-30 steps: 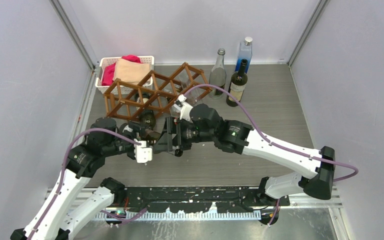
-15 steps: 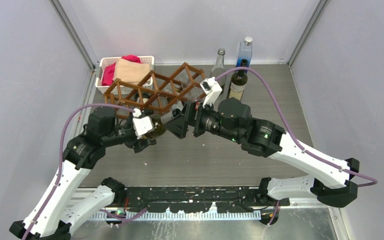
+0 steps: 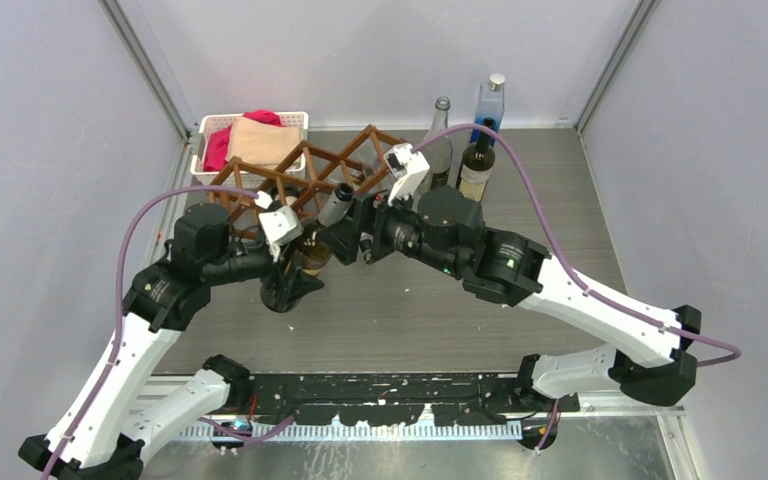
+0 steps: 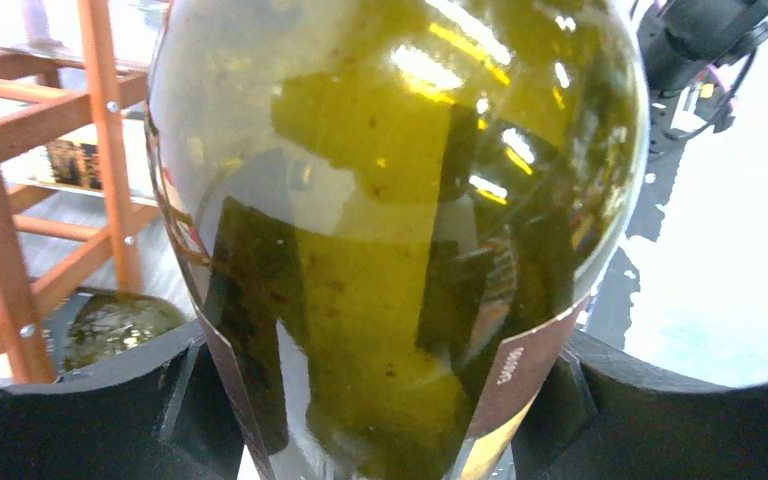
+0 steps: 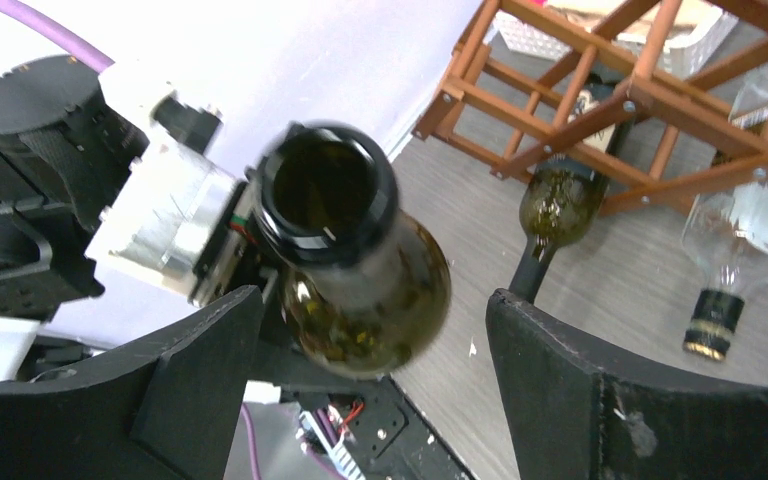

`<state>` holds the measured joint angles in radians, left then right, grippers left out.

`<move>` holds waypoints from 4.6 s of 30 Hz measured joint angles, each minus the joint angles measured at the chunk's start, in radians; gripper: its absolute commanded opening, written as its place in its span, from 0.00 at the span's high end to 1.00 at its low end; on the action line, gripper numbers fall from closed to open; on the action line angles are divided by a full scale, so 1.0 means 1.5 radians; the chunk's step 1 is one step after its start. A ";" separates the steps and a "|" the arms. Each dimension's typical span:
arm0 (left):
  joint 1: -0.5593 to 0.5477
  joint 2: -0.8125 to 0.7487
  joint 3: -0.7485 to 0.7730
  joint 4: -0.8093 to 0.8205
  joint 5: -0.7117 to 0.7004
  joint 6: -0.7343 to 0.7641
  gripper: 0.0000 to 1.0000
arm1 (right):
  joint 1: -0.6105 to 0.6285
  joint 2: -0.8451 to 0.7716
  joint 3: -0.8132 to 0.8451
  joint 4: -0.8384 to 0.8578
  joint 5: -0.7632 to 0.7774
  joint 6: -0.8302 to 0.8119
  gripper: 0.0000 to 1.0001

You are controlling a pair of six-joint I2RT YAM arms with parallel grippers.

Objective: Take the wine bottle off the wine rack

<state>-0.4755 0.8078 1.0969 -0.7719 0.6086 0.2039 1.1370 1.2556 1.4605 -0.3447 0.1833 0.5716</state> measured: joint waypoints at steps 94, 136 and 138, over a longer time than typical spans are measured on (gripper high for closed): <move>0.156 0.193 0.334 -0.327 -0.160 0.116 0.00 | -0.450 0.197 -0.178 0.268 0.114 -0.321 0.99; 0.156 0.194 0.328 -0.322 -0.161 0.147 0.00 | -0.395 0.089 -0.118 -0.077 -0.188 -0.075 0.16; 0.156 0.194 0.328 -0.322 -0.161 0.147 0.00 | -0.395 0.113 -0.120 -0.081 -0.201 -0.073 0.18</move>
<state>-0.2417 1.0988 1.5883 -1.2545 0.3676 0.4248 0.5438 1.4250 1.2808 -0.4660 -0.1184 0.4618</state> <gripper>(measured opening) 0.994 0.846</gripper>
